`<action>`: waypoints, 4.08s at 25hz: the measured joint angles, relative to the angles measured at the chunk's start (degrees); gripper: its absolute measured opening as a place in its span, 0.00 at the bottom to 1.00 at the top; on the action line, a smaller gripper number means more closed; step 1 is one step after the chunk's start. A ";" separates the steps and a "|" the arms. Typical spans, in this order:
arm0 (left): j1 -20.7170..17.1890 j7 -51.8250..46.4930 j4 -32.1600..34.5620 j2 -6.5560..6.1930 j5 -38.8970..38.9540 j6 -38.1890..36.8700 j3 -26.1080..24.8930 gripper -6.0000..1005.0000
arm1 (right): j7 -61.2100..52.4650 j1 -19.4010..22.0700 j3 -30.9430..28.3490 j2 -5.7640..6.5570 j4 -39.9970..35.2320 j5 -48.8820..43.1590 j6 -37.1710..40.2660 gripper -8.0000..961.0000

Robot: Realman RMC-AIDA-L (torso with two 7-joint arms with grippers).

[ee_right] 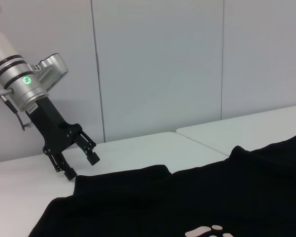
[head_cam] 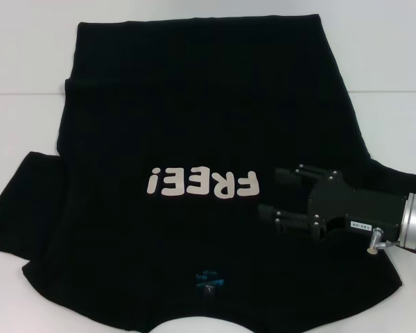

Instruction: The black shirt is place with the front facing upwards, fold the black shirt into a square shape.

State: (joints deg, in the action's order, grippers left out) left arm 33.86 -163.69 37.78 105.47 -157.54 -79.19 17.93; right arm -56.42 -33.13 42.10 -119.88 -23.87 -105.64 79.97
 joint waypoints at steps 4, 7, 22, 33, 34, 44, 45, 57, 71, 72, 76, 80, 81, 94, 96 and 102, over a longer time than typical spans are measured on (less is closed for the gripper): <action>-0.13 -0.03 0.09 -0.15 -0.05 0.13 0.00 0.88 | 0.00 0.00 0.00 0.00 -0.03 0.00 0.08 0.84; -0.15 -0.02 -0.31 -0.13 -0.09 0.70 0.12 0.88 | 0.00 0.00 0.00 0.00 -0.04 0.00 0.10 0.84; -0.14 -0.25 -1.50 -0.13 -0.11 1.29 0.24 0.88 | 0.00 0.00 0.00 0.00 -0.13 -0.01 0.16 0.84; 0.44 -0.20 -2.39 -0.27 -0.14 1.30 0.27 0.88 | 0.00 0.09 0.00 0.00 -0.06 0.00 0.20 0.84; 0.46 -0.21 -2.42 -0.27 -0.14 1.33 0.28 0.88 | 0.00 0.09 0.00 0.00 -0.05 0.00 0.20 0.84; 1.35 -0.04 -4.18 -0.31 0.31 2.89 0.24 0.88 | 0.00 0.09 0.00 0.00 -0.04 0.00 0.30 0.84; 1.48 -0.02 -4.33 -0.32 0.31 2.97 0.24 0.88 | 0.00 0.09 0.00 0.00 -0.04 0.00 0.30 0.84; 2.46 0.14 -4.66 0.14 -0.08 3.84 0.36 0.85 | 0.00 0.38 0.00 0.00 -0.36 0.00 0.46 0.84; 3.62 1.70 -3.81 0.67 0.20 3.59 6.16 0.72 | 0.00 0.36 0.00 0.00 -0.39 0.00 0.49 0.84; 3.65 1.71 -3.73 0.74 0.16 3.67 6.20 0.68 | 0.00 0.35 0.00 0.00 -0.39 0.00 0.51 0.84; 3.68 1.71 -3.32 0.93 0.12 3.88 6.23 0.52 | 0.00 0.38 0.00 0.00 -0.39 0.00 0.69 0.84; 3.68 1.59 -3.27 0.94 -0.11 4.01 6.25 0.29 | 0.00 0.32 0.00 0.03 -0.39 -0.01 1.14 0.84; 3.68 1.45 -3.26 0.94 -0.12 4.03 6.27 0.21 | 0.00 0.28 0.00 0.05 -0.39 -0.01 1.21 0.84; 3.96 1.66 -3.23 0.75 -1.14 3.73 7.32 0.04 | 0.00 0.24 0.00 0.09 -0.38 0.50 1.42 0.84; 3.99 1.93 -3.24 0.50 -0.63 3.60 7.27 0.04 | 0.00 0.25 0.00 0.09 -0.38 0.52 1.42 0.84; 2.47 5.47 -1.28 -0.10 4.73 1.02 4.33 0.04 | 0.00 0.35 0.00 0.09 -0.38 0.78 1.20 0.84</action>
State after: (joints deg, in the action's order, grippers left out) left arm 36.33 -158.22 36.50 105.38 -152.82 -78.17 22.26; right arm -56.42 -32.79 42.10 -119.79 -24.25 -104.86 81.17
